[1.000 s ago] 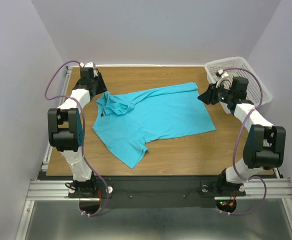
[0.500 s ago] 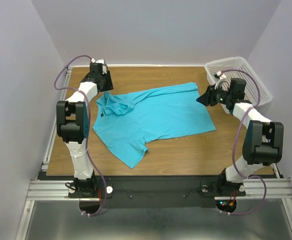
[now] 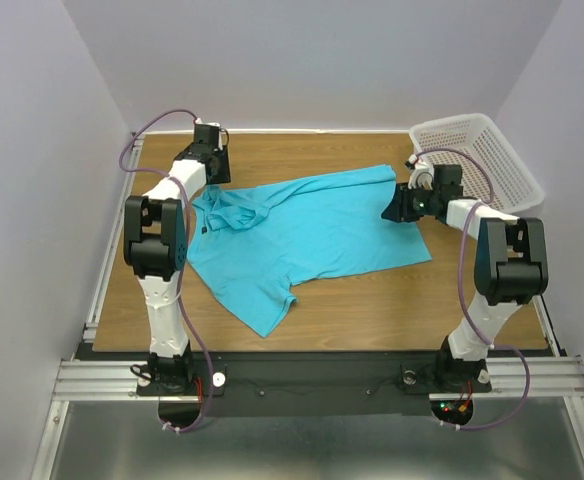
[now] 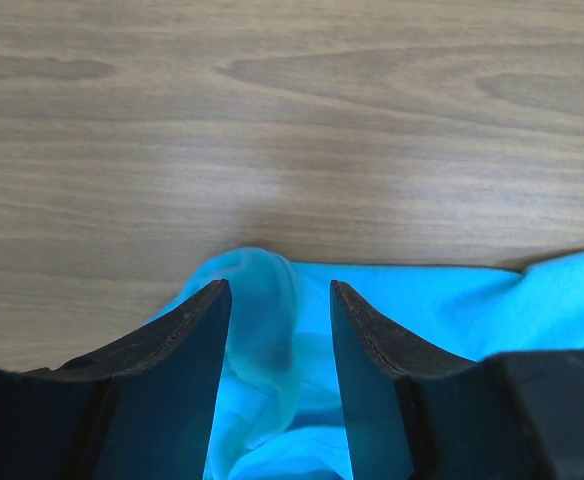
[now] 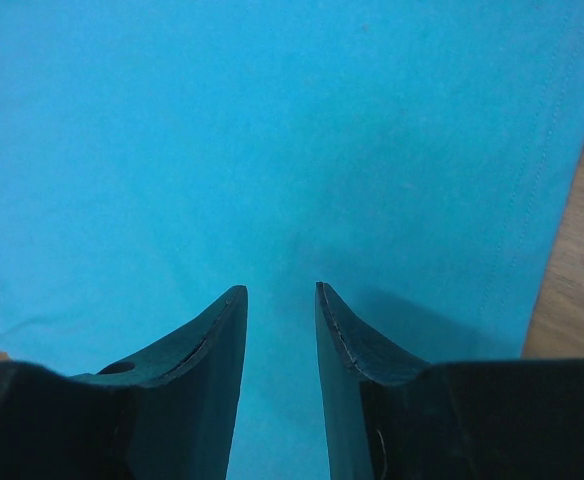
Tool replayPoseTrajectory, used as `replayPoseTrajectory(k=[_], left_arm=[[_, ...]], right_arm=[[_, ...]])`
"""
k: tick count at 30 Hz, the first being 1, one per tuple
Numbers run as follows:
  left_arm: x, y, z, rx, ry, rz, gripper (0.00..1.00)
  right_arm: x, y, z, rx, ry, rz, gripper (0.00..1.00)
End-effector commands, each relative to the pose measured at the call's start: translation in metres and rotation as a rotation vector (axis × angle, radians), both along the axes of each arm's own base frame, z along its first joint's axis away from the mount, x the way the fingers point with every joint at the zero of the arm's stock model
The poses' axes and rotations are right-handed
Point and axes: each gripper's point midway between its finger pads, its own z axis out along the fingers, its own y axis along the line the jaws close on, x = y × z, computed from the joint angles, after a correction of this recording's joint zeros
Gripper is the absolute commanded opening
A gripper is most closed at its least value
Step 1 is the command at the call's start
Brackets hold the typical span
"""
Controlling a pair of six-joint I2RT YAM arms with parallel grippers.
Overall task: Fold and stack the t-shirts
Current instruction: Fold the tshirt
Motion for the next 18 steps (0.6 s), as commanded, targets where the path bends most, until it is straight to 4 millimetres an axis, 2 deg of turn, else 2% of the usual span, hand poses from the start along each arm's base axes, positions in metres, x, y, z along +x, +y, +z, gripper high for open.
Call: replayPoseTrajectory(k=[1,12,18], left_arm=[[0.013,0.012,0.015,0.060,-0.036,0.016,0.55],[0.012,0.010,0.013,0.090,-0.022,0.010,0.52],[0.005,0.002,0.005,0.096,0.003,-0.006,0.43]], right_arm=[[0.017,-0.014,0.006,-0.069,-0.031,-0.055,0.40],[0.015,-0.013,-0.007,-0.070,0.009,-0.055,0.39],[0.015,-0.013,-0.014,-0.078,0.031,-0.059,0.40]])
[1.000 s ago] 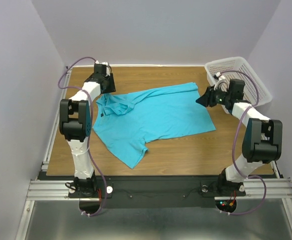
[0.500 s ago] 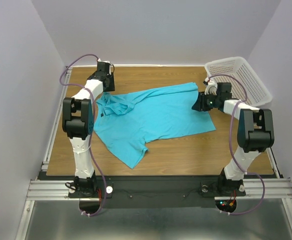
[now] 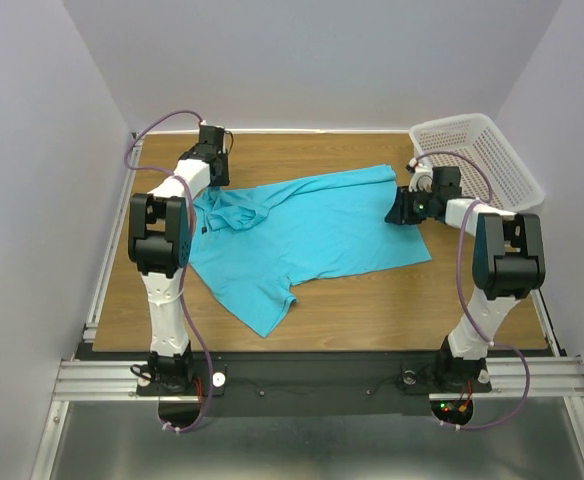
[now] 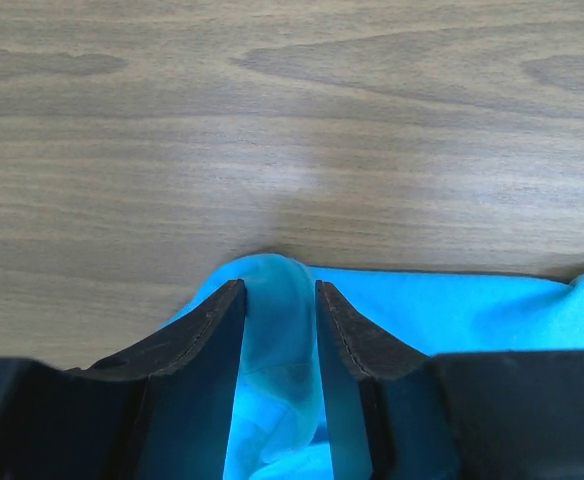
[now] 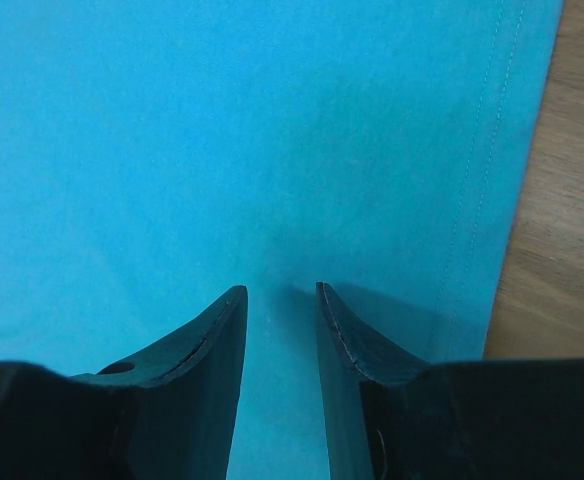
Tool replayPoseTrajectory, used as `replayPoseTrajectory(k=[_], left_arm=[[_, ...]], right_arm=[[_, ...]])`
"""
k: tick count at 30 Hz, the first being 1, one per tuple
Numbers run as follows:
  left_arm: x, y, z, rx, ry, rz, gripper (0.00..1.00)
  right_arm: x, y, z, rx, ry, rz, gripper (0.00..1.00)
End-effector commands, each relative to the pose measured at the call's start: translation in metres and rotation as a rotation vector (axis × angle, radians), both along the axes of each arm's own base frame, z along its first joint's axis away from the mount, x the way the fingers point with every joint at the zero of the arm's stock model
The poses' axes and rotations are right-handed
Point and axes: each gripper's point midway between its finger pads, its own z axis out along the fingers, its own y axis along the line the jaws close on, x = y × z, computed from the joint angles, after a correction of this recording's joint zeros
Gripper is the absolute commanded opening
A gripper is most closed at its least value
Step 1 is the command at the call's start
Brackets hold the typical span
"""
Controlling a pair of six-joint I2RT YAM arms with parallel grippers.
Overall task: Fold and stack the t-shirts
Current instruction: Fold the tshirt
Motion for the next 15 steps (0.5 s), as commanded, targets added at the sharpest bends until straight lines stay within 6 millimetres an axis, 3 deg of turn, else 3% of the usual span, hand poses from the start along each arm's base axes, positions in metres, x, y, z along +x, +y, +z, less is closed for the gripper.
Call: replayPoseTrajectory(k=[1,8,11,14,15], left_arm=[[0.004,-0.004,0.017,0.009,-0.030,-0.009,0.42],[0.000,-0.008,0.012,-0.052,-0.005,-0.002,0.30],[-0.001,-0.005,0.015,-0.097,-0.013,0.012,0.20],[-0.004,0.003,0.015,-0.163,-0.016,0.038,0.00],[-0.009,0.009,0.014,-0.198,-0.013,0.048,0.00]], right_arm=[[0.012,0.000,0.008,-0.014,-0.027,0.002,0.40],[0.009,0.000,-0.011,-0.056,0.017,0.007,0.39],[0.009,-0.001,-0.018,-0.074,0.029,0.005,0.40],[0.009,-0.003,-0.023,-0.090,0.040,0.001,0.39],[0.008,-0.003,-0.026,-0.095,0.048,0.000,0.39]])
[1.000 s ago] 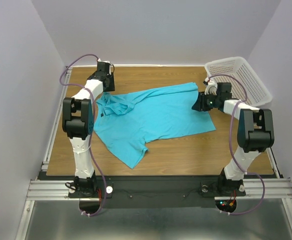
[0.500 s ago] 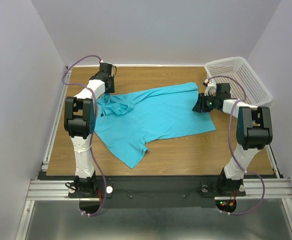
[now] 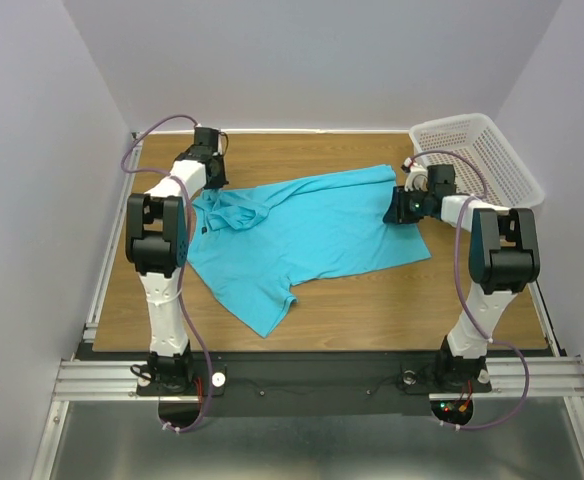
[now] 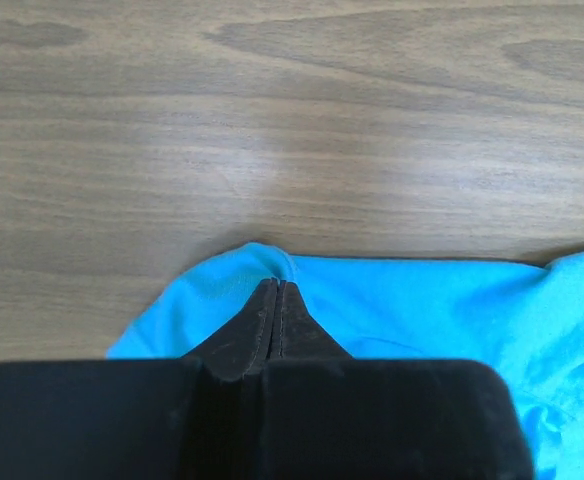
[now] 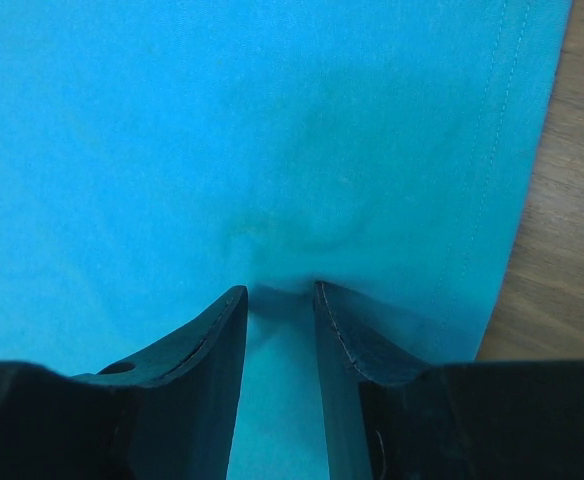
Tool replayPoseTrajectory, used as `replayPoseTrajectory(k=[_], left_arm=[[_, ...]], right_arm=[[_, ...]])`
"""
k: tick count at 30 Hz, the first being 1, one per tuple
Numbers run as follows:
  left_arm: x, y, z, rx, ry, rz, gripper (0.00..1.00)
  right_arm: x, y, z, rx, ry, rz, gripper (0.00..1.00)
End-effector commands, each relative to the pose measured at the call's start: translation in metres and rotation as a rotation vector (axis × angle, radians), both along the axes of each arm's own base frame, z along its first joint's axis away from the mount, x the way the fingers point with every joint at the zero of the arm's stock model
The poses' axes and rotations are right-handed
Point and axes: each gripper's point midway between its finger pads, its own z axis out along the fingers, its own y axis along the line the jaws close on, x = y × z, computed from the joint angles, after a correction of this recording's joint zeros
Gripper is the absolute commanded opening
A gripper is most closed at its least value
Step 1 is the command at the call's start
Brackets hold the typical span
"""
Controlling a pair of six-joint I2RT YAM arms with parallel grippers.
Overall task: Fold and stack the t-shirts
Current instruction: Fold the tshirt
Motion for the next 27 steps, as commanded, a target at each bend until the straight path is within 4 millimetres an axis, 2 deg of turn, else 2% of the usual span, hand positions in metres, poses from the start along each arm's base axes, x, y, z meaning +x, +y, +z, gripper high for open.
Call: replayPoseTrajectory(k=[1,8,9,10,12,13,14,21,27], left_arm=[[-0.005,0.012,0.020,-0.169,-0.040,0.057,0.00],[-0.016,0.032,0.029,-0.487,-0.104,0.158,0.00],[-0.012,0.033,0.034,-0.529,-0.139,0.162,0.00],[-0.017,0.031,0.032,-0.597,-0.137,0.197,0.00],[-0.011,0.038,0.045,-0.692,-0.209,0.196,0.00],[-0.012,0.035,0.051,-0.772,-0.230,0.204,0.00],[-0.015,0.035,0.048,-0.802,-0.212,0.217,0.00],[-0.003,0.034,0.070,-0.966,-0.254,0.154,0.00],[-0.011,0.043,0.089,-1.108,-0.290,0.145,0.00]], right_arm=[[0.002,-0.006,-0.013,-0.064,0.020,-0.006,0.39],[0.002,-0.014,-0.022,-0.113,0.036,-0.026,0.39],[0.001,-0.016,-0.025,-0.124,0.041,-0.030,0.39],[0.001,-0.017,-0.025,-0.128,0.044,-0.033,0.39],[0.000,-0.020,-0.030,-0.143,0.054,-0.037,0.39],[0.000,-0.021,-0.033,-0.151,0.061,-0.039,0.39],[0.000,-0.022,-0.034,-0.156,0.064,-0.042,0.39],[-0.004,-0.031,-0.052,-0.209,0.112,-0.054,0.39],[-0.007,-0.040,-0.065,-0.253,0.147,-0.072,0.38]])
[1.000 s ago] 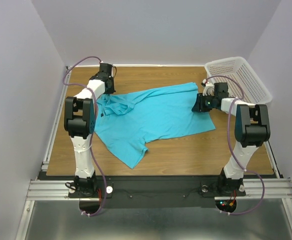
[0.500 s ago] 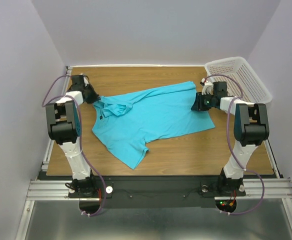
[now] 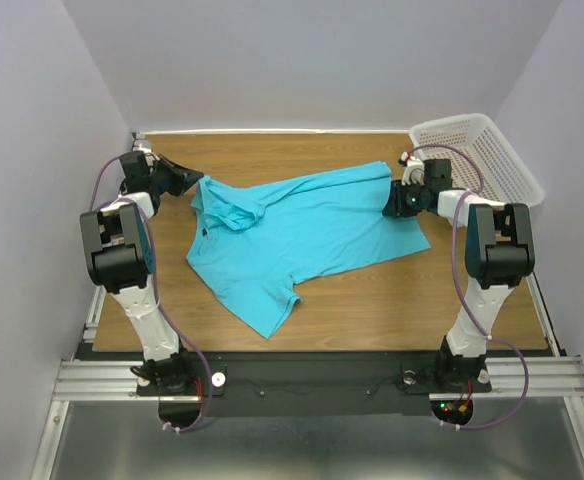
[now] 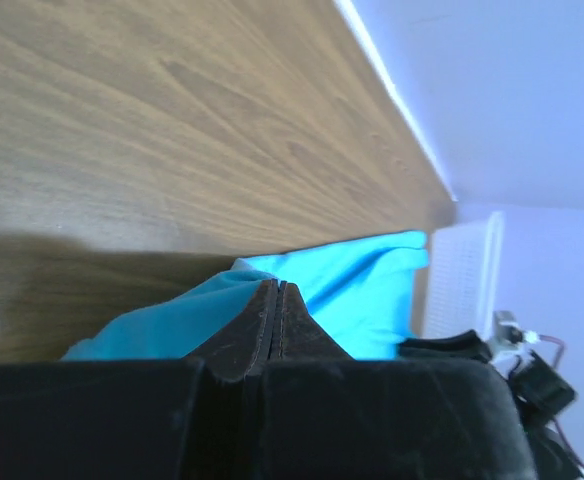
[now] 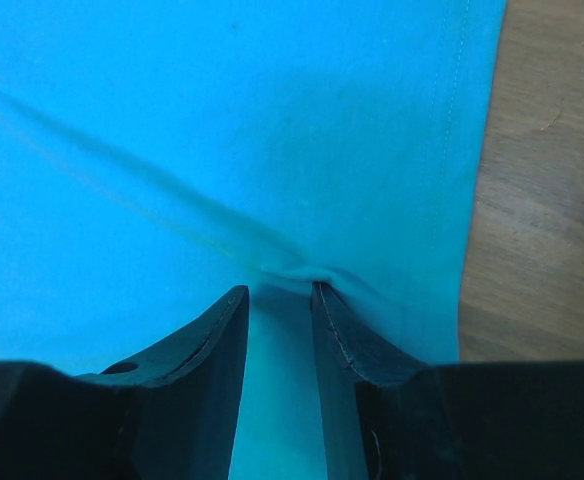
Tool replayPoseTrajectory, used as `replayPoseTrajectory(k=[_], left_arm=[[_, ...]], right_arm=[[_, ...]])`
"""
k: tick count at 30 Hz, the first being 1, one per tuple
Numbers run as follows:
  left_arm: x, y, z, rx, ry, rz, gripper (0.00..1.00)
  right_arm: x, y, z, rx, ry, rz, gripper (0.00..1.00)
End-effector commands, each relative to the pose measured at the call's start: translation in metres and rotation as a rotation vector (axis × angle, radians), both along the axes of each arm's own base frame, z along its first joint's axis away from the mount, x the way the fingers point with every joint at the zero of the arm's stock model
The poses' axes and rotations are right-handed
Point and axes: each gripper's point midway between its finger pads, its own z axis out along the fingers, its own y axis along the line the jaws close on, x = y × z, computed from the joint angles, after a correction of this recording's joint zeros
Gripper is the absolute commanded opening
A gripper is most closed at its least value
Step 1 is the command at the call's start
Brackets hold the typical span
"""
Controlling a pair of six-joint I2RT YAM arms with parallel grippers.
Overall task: Fold and stack the t-shirts
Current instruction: Fold the tshirt
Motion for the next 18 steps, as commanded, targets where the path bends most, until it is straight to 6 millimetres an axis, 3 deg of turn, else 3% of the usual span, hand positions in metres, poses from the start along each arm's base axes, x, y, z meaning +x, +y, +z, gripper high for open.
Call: replayPoseTrajectory(k=[1,3,8,13,18], left_arm=[[-0.003,0.005,0.038,-0.130,-0.114,-0.020,0.00],[-0.005,0.012,0.046,-0.183,-0.135,0.006,0.00],[-0.014,0.029,0.032,-0.230,-0.114,0.102,0.00],[-0.016,0.060,0.013,-0.194,-0.072,0.221,0.20],[-0.011,0.077,0.004,-0.077,-0.060,0.231,0.34]], right_arm=[[-0.032,-0.026,-0.060,-0.145,0.188,-0.053,0.38],[-0.034,-0.029,-0.063,-0.160,0.199,-0.064,0.38],[-0.034,-0.034,-0.066,-0.187,0.206,-0.082,0.37],[-0.034,-0.038,-0.068,-0.200,0.212,-0.090,0.37],[-0.034,-0.038,-0.069,-0.201,0.215,-0.089,0.37]])
